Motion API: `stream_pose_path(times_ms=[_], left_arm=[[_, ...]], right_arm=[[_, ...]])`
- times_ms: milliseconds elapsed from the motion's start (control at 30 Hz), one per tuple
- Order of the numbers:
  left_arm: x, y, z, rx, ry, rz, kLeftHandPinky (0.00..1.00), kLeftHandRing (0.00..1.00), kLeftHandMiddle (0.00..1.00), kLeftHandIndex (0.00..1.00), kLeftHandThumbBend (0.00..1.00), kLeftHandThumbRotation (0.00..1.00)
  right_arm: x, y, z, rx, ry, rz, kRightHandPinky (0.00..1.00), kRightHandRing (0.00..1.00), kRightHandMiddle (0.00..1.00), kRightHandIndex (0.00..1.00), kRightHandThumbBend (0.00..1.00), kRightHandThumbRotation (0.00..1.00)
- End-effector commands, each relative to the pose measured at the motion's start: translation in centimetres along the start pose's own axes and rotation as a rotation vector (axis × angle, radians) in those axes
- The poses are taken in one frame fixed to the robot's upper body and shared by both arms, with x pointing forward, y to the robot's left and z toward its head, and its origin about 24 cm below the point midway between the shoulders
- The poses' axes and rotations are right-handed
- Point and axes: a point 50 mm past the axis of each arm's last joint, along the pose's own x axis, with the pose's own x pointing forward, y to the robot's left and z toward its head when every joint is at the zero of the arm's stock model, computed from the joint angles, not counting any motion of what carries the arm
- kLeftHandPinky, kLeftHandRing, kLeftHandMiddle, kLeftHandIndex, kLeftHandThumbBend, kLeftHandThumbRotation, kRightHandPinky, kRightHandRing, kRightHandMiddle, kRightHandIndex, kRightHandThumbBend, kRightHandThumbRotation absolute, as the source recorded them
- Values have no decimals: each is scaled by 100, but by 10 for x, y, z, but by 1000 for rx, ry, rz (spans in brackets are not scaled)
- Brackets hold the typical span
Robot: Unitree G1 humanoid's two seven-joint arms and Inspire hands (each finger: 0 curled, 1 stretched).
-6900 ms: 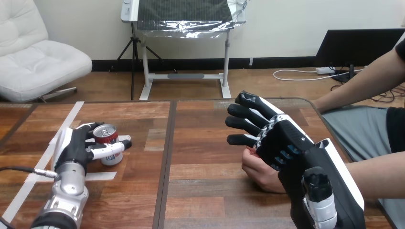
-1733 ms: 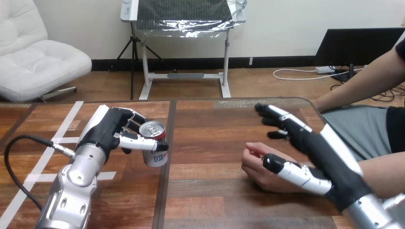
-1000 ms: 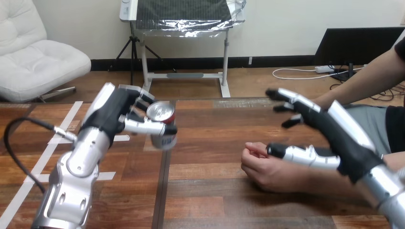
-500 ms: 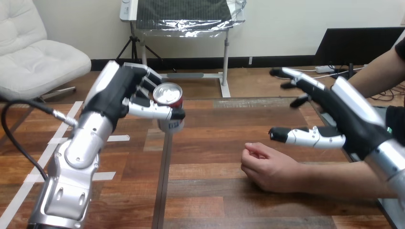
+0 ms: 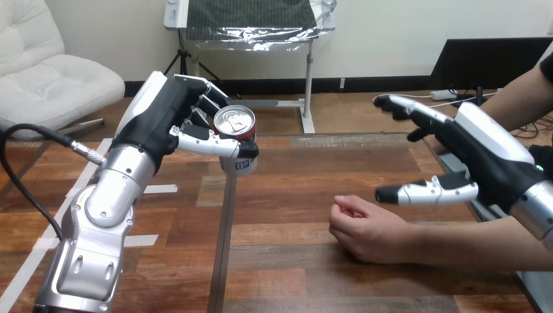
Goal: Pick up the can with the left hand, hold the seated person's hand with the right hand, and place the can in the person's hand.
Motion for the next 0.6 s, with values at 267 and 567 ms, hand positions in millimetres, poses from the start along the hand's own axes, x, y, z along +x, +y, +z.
stream_pose_path(times_ms=[267, 567], left_arm=[[0, 22, 38, 32, -152, 65, 27, 32, 39, 41, 72, 0], [-1, 22, 41, 37, -156, 61, 26, 32, 39, 41, 71, 0]], right_arm=[[14, -14, -8, -103, 29, 76, 85, 89, 90, 93, 98, 54], [16, -13, -16, -123, 73, 127, 85, 89, 90, 92, 100, 52]])
